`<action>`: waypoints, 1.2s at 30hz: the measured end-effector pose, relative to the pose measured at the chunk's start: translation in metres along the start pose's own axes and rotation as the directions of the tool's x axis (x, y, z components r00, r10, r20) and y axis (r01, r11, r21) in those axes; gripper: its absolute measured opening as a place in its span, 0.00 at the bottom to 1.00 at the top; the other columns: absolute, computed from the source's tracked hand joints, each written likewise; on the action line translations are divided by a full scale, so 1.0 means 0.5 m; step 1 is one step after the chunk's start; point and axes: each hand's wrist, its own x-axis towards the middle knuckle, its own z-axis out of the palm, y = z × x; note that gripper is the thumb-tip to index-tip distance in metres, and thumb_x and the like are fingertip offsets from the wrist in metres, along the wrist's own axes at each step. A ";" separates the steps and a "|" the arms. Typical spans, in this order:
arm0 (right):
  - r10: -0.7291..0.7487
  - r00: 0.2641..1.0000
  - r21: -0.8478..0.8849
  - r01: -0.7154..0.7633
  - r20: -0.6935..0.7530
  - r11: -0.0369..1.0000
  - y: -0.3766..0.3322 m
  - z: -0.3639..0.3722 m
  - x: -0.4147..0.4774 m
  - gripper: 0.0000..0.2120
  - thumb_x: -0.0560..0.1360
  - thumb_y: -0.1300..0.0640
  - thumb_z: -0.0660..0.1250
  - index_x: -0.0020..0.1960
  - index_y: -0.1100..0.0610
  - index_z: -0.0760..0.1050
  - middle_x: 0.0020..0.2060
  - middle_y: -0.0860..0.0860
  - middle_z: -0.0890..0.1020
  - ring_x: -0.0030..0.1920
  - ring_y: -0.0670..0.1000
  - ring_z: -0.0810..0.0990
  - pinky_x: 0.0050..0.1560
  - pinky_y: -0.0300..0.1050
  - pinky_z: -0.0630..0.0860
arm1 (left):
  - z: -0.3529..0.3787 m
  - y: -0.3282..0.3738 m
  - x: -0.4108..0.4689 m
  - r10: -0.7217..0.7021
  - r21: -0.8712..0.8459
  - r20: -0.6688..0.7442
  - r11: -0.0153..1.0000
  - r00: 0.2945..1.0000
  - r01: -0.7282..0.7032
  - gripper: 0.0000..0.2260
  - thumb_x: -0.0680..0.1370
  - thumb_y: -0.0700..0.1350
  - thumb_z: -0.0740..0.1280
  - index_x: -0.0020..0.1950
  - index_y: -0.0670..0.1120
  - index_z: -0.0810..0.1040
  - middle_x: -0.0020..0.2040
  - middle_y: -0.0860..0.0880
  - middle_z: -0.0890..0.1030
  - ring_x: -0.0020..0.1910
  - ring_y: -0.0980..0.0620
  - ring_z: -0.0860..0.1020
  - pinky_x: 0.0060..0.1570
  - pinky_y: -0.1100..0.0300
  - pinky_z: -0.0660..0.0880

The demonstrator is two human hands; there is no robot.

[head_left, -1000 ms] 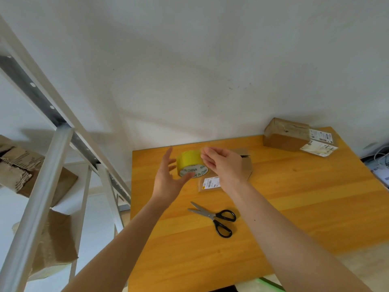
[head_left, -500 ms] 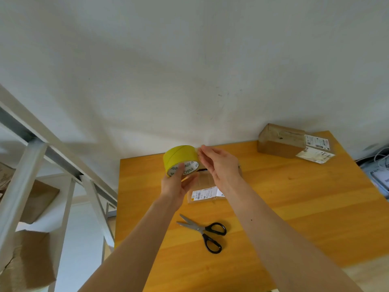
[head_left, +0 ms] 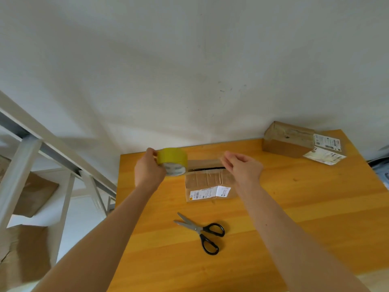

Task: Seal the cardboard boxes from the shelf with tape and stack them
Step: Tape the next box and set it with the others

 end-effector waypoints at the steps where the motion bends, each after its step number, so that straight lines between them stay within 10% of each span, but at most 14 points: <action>1: -0.006 1.000 -0.006 0.006 0.005 1.000 -0.007 -0.007 0.005 0.04 0.70 0.69 0.74 0.44 0.65 0.81 0.34 0.53 0.85 0.40 0.52 0.86 0.39 0.38 0.81 | -0.009 -0.012 0.003 0.037 0.107 -0.006 0.994 0.999 -0.036 0.13 0.73 0.32 0.64 0.55 0.43 0.72 0.42 0.46 0.78 0.38 0.45 0.78 0.31 0.53 0.77; 18: 0.055 0.994 -0.050 -0.060 -0.094 0.997 -0.008 -0.070 0.045 0.05 0.70 0.69 0.74 0.44 0.66 0.79 0.40 0.60 0.84 0.41 0.54 0.86 0.39 0.40 0.82 | -0.010 -0.039 0.014 0.231 0.594 0.165 0.753 0.959 -0.284 0.13 0.76 0.35 0.64 0.59 0.41 0.66 0.48 0.43 0.78 0.38 0.43 0.78 0.31 0.56 0.68; 30: -0.045 0.992 -0.253 0.014 -0.119 0.967 0.001 -0.121 0.090 0.03 0.73 0.64 0.72 0.44 0.59 0.78 0.42 0.55 0.84 0.42 0.50 0.85 0.48 0.46 0.82 | -0.006 -0.017 0.005 0.413 0.280 0.106 0.860 0.905 -0.426 0.14 0.76 0.33 0.63 0.61 0.40 0.71 0.49 0.42 0.77 0.40 0.42 0.78 0.32 0.51 0.76; 36: -0.372 0.928 -0.770 0.224 -0.019 0.597 0.012 -0.114 0.107 0.08 0.78 0.52 0.68 0.49 0.57 0.78 0.51 0.51 0.76 0.47 0.50 0.75 0.45 0.43 0.69 | -0.027 -0.009 0.022 0.418 0.305 0.116 0.848 0.901 -0.433 0.14 0.76 0.31 0.62 0.61 0.39 0.71 0.50 0.40 0.76 0.39 0.39 0.78 0.33 0.45 0.77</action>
